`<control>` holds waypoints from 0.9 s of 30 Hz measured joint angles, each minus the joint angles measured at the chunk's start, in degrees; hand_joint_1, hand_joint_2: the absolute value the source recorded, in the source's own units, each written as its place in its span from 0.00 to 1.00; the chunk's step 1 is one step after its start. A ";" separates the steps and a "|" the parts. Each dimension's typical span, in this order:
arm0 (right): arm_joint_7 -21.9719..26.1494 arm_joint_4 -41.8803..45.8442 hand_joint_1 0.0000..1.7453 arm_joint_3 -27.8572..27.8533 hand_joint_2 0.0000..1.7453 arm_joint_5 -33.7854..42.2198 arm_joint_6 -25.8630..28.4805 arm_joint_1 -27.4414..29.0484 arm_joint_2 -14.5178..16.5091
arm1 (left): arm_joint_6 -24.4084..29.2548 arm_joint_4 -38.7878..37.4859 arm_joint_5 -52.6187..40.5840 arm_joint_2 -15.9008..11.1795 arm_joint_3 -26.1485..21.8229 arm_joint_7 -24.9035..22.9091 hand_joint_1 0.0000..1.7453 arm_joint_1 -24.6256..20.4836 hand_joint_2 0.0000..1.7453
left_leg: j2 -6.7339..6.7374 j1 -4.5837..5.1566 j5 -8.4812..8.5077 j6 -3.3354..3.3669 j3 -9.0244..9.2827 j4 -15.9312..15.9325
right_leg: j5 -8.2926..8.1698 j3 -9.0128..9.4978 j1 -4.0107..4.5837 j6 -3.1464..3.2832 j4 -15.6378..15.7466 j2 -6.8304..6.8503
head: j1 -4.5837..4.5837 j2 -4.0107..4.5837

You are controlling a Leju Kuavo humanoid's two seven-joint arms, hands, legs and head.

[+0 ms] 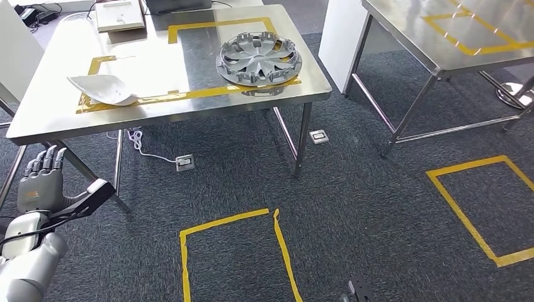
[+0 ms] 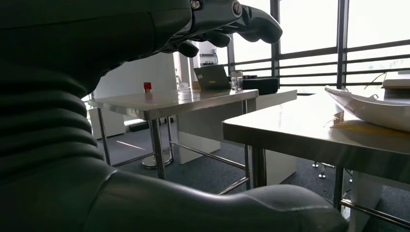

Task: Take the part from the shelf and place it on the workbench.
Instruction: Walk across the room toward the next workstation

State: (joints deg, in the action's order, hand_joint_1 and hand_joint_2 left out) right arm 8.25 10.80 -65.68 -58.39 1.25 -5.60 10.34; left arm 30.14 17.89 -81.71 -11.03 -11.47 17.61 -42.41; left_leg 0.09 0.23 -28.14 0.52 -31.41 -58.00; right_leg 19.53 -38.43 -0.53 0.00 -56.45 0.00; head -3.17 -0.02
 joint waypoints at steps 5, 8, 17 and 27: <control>-0.49 0.00 0.00 0.00 0.00 -0.56 0.17 0.00 -0.04 | 1.29 -0.39 1.78 0.35 0.09 -0.63 0.00 2.34 0.00 | 0.00 -0.01 -0.05 -0.07 0.00 0.00 | 0.13 -0.07 -0.03 -0.56 -0.03 -0.01 | 0.02 0.00; -1.06 0.00 0.00 0.00 0.00 -0.91 0.31 0.02 -0.17 | 2.44 -0.62 3.44 0.65 0.08 -0.47 0.00 4.56 0.00 | 0.02 -0.02 -0.06 -0.12 -0.01 0.01 | 0.17 -0.14 -0.02 -0.62 -0.09 -0.02 | 0.02 0.00; -0.98 0.00 0.00 0.02 0.00 -1.74 0.94 0.06 -0.89 | 3.31 -1.04 8.09 1.85 -1.07 2.05 0.00 9.14 0.00 | 0.03 -0.04 0.03 -0.26 -0.08 0.02 | 0.17 -0.25 -0.02 -0.62 -0.20 -0.02 | 0.03 0.00; -1.53 0.00 0.00 0.21 0.00 -2.90 1.54 0.09 -1.81 | -1.83 -1.67 20.20 5.28 -6.98 4.18 0.00 13.46 0.00 | 0.04 -0.04 0.01 -0.28 -0.16 0.03 | 0.18 -0.24 -0.03 -0.64 -0.21 -0.03 | 0.04 0.00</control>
State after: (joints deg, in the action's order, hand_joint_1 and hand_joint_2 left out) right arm 6.72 10.80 -65.47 -61.29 2.79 -5.51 8.52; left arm 28.31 16.22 -61.51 -5.75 -18.46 21.79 -28.94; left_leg 0.13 0.20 -28.12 0.24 -31.57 -57.97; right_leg 19.71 -38.68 -0.56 -0.64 -56.66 -0.03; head -3.13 -0.02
